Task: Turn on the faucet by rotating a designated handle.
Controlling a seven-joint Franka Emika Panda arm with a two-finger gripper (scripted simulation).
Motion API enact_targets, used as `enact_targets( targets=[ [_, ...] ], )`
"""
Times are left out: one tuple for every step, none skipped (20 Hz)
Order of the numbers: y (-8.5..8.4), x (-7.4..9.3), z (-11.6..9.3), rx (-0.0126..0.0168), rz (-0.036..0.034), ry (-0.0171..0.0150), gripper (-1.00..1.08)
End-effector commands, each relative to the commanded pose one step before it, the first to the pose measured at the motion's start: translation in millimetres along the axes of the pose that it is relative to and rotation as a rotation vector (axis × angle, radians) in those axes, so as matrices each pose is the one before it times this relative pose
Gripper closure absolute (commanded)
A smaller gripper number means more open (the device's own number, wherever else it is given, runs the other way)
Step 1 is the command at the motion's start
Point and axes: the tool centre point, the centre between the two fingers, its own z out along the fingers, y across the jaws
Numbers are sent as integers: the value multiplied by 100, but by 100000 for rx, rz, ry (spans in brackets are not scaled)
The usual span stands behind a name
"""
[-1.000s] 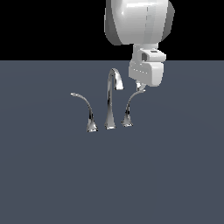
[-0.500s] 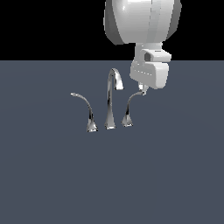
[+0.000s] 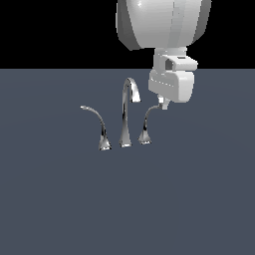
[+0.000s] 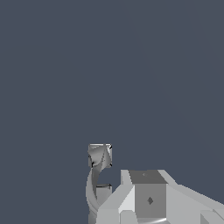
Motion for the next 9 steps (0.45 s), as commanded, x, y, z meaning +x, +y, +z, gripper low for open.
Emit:
enact_targets(
  targets=[
    [367,-1569,38,-554,-1061,-507,108],
    [188,-345,-34,0,0,0,108],
    [174,-351,5,-62,-16,-27,108],
    [176,-354,5,-62,-16,-27,108],
    [181,-355,-7,-43,-11,-19,108],
    [177,-359,4,-61,-16,-28,108],
    [192,-358,-35,0,0,0,108],
    [173,-366,18,-86,-22,-41,108],
    [0,0,0,0,0,0,108]
  ],
)
